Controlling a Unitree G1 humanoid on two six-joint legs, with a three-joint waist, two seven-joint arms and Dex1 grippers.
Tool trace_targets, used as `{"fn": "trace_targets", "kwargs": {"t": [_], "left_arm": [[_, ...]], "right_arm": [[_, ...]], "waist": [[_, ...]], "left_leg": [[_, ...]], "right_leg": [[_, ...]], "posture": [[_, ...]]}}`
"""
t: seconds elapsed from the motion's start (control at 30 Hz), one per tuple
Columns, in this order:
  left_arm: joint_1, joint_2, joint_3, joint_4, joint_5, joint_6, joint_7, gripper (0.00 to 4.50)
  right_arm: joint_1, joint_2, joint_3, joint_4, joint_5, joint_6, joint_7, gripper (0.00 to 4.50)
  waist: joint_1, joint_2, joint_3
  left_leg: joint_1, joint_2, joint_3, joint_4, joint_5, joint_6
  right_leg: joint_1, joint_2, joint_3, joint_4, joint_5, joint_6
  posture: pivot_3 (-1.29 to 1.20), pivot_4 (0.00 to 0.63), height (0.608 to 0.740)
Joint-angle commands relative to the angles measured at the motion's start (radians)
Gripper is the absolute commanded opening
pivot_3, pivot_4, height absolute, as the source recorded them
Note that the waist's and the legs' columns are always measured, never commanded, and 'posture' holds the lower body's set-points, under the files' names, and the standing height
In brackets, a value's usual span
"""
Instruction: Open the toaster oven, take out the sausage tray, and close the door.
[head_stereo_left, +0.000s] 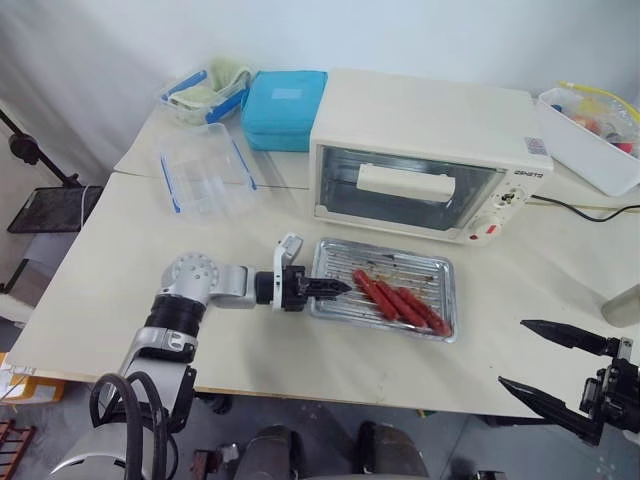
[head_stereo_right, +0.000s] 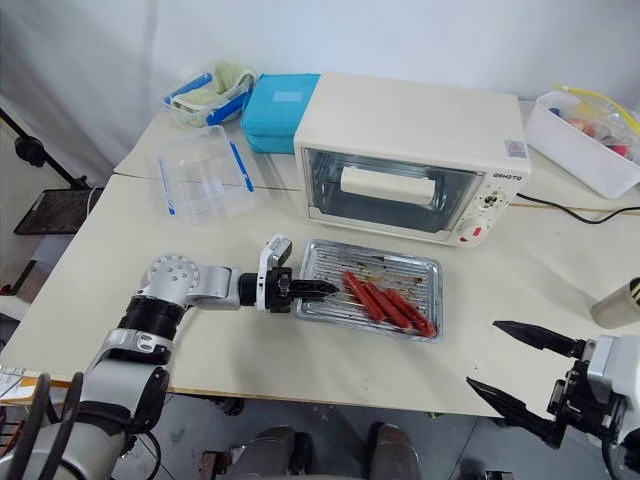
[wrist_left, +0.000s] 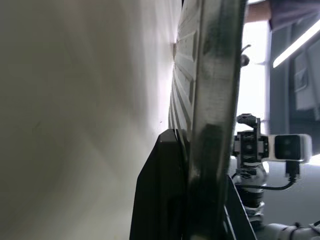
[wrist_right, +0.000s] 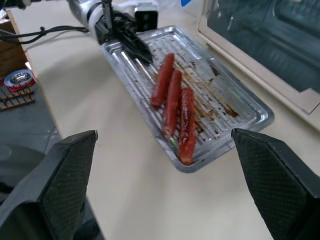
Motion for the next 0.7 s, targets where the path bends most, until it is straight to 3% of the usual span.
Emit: {"fn": "trace_targets", "kwargs": {"t": [0.03,0.17,0.5,0.67,0.7], "left_arm": [[0.000,-0.013,-0.023,0.019,0.095,0.019,-0.063,0.00],[0.011,-0.016,-0.001,0.008,0.165,0.031,-0.078,0.00],[0.110,0.075,0.083,-0.187,0.238,0.062,-0.096,3.08],[0.316,0.285,0.022,-0.489,0.362,-0.282,-0.328,4.47],[0.362,0.327,0.013,-0.531,0.397,-0.372,-0.385,4.47]], "right_arm": [[0.017,0.012,-0.036,-0.002,-0.004,-0.023,-0.001,4.49],[0.012,0.013,-0.022,-0.003,-0.007,-0.024,-0.010,4.49],[-0.066,0.000,0.052,0.034,-0.025,-0.019,-0.016,4.50],[-0.099,-0.012,0.067,0.085,-0.037,-0.027,0.007,4.50],[-0.107,-0.015,0.069,0.100,-0.040,-0.030,0.015,4.50]], "waist": [[0.000,0.000,0.000],[-0.001,0.001,-0.001],[-0.010,0.001,0.000],[-0.019,0.001,-0.001],[-0.020,0.001,-0.001]], "left_leg": [[0.000,0.000,0.000,0.000,0.000,0.000],[0.002,0.000,0.000,0.000,0.000,0.000],[0.002,0.003,0.002,-0.003,0.000,-0.001],[0.006,0.004,0.004,-0.004,0.000,-0.003],[0.007,0.004,0.005,-0.004,0.000,-0.003]], "right_leg": [[0.000,0.000,0.001,0.000,0.000,0.000],[0.001,-0.001,0.002,-0.001,0.000,0.001],[-0.002,0.001,0.004,0.001,0.000,0.000],[-0.002,0.001,0.010,0.003,-0.001,-0.001],[-0.001,0.001,0.011,0.003,-0.001,-0.002]], "posture": [[0.00,0.150,0.740],[0.00,0.150,0.740],[0.00,0.150,0.740],[0.00,0.150,0.740],[0.00,0.150,0.740]]}}
